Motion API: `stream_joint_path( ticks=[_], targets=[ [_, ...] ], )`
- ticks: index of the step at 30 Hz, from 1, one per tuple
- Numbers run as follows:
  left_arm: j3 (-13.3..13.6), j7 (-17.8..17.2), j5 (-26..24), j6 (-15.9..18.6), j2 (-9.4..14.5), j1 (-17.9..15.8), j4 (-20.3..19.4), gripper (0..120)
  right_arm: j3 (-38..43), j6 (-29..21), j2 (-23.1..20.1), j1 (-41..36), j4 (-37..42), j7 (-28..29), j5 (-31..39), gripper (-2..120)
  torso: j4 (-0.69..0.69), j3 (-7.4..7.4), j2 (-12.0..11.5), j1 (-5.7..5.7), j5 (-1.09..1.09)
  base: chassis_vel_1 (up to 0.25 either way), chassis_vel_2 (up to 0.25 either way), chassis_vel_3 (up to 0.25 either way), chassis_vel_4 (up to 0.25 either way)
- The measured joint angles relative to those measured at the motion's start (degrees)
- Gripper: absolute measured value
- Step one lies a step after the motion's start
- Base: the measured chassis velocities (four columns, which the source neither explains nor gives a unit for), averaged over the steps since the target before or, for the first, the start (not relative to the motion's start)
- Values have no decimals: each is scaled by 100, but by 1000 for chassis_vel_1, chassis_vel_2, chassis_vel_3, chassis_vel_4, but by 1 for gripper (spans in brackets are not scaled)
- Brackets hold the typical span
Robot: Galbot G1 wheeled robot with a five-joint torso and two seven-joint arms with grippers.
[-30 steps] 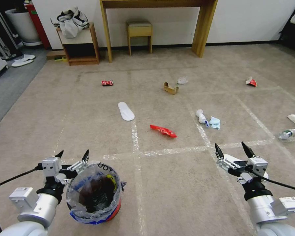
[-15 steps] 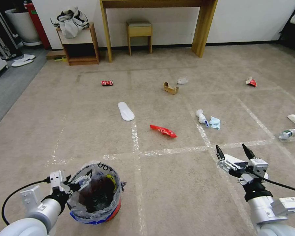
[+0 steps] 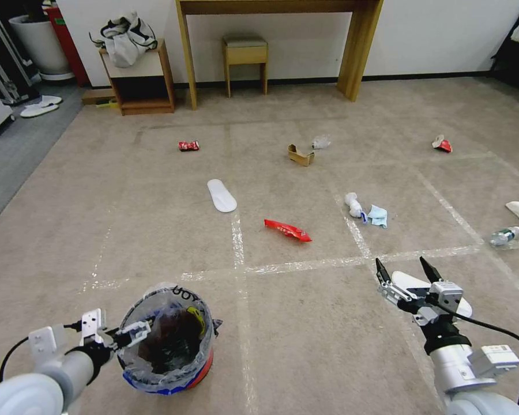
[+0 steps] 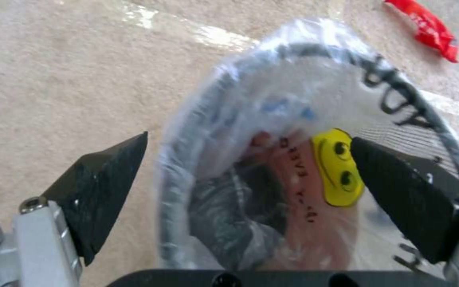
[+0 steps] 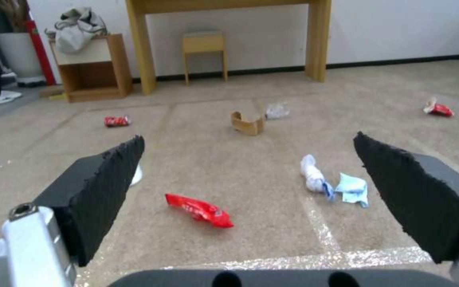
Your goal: Pick up the trash bin and place the garbage on the floor into it.
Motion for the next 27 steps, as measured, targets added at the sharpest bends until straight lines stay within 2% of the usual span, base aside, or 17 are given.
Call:
stream_joint_path(
  ticks=[5, 12, 19, 27],
  targets=[
    [-158, -135, -406, 52, 113, -146, -26, 100, -6, 19, 12, 10, -83, -4, -1, 100, 0, 0, 0, 0, 0, 0, 0, 0, 0],
    [-208, -212, -462, 70, 212, -169, -73, 100, -47, 72, 48, 19, -184, -30, -49, 100, 0, 0, 0, 0, 1, 0, 0, 0, 0],
    [1, -236, -377, 60, 141, -492, 431, 100, -147, 94, 77, 63, -274, -34, -118, 100, 0, 0, 0, 0, 0, 0, 0, 0, 0],
    [112, -205, -311, 46, 81, -682, 755, 100, -133, 88, 59, 93, -364, -26, -115, 100, 0, 0, 0, 0, 1, 0, 0, 0, 0]
  ],
)
